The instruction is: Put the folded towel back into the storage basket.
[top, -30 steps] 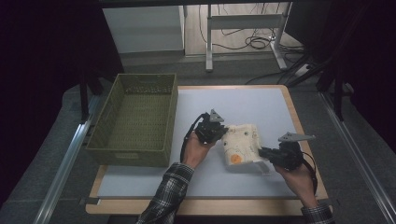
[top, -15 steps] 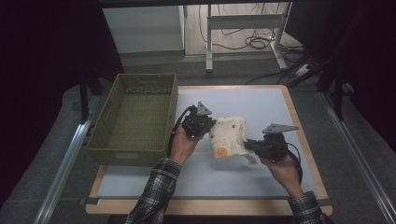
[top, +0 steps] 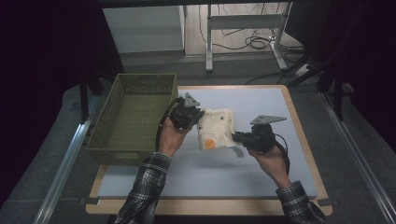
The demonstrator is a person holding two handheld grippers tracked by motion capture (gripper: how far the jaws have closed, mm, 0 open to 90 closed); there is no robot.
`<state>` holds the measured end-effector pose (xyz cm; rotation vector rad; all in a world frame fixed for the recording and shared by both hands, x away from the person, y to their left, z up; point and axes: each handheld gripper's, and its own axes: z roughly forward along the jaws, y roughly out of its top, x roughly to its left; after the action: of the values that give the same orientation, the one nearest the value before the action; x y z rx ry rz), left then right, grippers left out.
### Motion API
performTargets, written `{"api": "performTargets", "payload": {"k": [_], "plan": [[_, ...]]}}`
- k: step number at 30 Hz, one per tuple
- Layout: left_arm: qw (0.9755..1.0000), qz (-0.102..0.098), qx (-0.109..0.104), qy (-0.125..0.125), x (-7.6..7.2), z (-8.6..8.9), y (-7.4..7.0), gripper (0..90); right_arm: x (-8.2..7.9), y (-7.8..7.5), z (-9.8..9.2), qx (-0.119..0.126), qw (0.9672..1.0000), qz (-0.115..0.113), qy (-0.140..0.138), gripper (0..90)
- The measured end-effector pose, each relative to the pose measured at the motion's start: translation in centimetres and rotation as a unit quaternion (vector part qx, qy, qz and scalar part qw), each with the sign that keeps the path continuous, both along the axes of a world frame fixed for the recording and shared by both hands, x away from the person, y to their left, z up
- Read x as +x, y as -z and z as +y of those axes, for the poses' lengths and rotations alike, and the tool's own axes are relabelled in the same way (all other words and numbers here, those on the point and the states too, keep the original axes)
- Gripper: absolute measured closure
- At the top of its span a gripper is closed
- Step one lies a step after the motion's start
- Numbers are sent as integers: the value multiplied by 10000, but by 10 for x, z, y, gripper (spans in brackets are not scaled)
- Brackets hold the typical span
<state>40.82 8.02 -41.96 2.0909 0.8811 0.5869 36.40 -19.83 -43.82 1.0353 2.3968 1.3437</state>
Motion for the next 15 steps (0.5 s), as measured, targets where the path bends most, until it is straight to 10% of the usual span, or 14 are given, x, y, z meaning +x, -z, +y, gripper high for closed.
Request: {"api": "performTargets", "payload": {"k": [15], "plan": [[9991,-97,158,-373,14,29,-11,826,22,-12,34,61,9999,-20,-103,818]]}}
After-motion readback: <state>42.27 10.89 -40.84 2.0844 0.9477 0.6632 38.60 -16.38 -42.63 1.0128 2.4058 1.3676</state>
